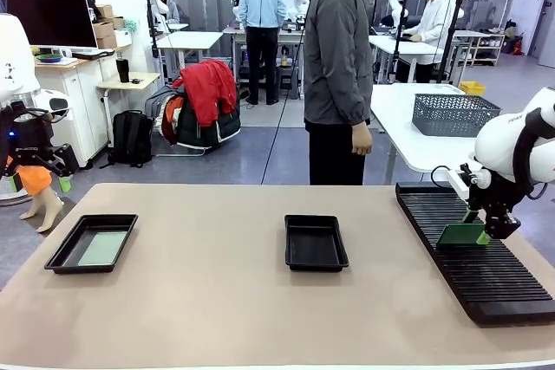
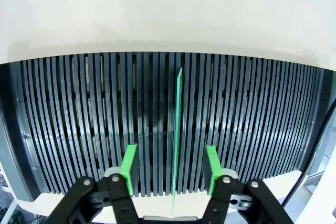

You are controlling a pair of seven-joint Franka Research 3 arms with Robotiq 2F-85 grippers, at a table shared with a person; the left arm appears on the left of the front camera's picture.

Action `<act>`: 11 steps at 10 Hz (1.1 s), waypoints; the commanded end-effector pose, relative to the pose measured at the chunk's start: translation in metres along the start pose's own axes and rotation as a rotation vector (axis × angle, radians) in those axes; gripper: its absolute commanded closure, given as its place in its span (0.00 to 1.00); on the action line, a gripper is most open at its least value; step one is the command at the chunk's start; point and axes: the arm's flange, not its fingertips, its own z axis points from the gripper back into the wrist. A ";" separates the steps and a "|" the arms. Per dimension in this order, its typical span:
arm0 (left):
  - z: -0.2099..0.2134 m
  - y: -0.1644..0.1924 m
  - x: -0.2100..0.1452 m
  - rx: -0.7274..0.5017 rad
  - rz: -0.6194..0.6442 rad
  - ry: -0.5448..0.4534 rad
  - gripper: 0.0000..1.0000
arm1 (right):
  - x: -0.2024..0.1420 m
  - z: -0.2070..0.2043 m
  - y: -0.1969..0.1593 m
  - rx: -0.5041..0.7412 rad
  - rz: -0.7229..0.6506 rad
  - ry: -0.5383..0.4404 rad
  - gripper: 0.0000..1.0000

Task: Inspect and transfer BCBs to ESD trays.
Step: Pick up the Blank PCB from the PCB Rack and place it in the right ESD tray.

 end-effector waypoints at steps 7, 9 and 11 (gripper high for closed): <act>-0.001 0.000 -0.001 -0.004 -0.001 -0.003 0.00 | -0.002 -0.002 -0.004 0.015 -0.019 0.002 0.63; -0.001 0.000 -0.001 -0.004 -0.001 -0.003 0.00 | -0.002 -0.001 -0.005 0.017 -0.019 0.002 0.72; -0.001 0.000 -0.001 -0.004 -0.001 -0.003 0.00 | -0.001 0.000 -0.006 0.022 -0.021 0.003 0.80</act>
